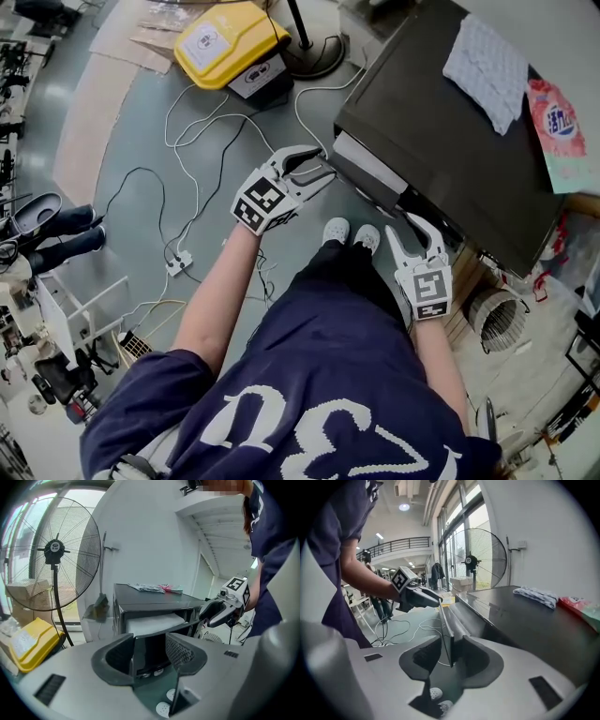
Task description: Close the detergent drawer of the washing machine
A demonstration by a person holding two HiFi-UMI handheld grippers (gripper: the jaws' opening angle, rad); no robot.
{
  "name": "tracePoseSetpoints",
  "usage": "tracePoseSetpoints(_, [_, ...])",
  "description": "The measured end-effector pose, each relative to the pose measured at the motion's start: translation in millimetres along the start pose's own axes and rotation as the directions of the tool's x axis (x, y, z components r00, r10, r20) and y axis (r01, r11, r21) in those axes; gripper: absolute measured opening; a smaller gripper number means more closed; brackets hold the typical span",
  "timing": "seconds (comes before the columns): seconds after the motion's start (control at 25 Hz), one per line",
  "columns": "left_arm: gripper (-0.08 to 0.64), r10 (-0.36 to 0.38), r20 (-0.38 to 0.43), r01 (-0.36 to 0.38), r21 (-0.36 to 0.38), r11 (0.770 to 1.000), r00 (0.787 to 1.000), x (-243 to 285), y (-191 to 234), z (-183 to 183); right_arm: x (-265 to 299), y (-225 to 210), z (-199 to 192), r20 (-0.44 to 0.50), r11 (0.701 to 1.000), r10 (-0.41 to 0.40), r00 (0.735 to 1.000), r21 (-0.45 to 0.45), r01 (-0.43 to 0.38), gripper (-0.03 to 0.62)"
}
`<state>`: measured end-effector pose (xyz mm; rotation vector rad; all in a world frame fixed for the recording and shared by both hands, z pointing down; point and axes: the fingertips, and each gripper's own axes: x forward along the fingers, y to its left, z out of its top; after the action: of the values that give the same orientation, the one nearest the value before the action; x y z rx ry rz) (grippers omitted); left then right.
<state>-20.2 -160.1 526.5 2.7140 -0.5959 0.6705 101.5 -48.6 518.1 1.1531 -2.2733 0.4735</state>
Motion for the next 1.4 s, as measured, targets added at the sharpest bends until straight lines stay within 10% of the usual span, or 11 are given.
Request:
tracePoseSetpoints(0.2, [0.225,0.032,0.000,-0.032,0.002,0.999,0.999,0.4,1.1,1.5,1.8,-10.0,-11.8,0.016,0.987,-0.014,1.000,0.158,0.011,0.097])
tracePoseSetpoints(1.4, [0.222,0.242,0.024,-0.235,-0.164,0.958,0.970,24.2,23.5,18.7,16.4,-48.1,11.5,0.049,0.964,-0.157,0.986,0.223,0.142,0.076])
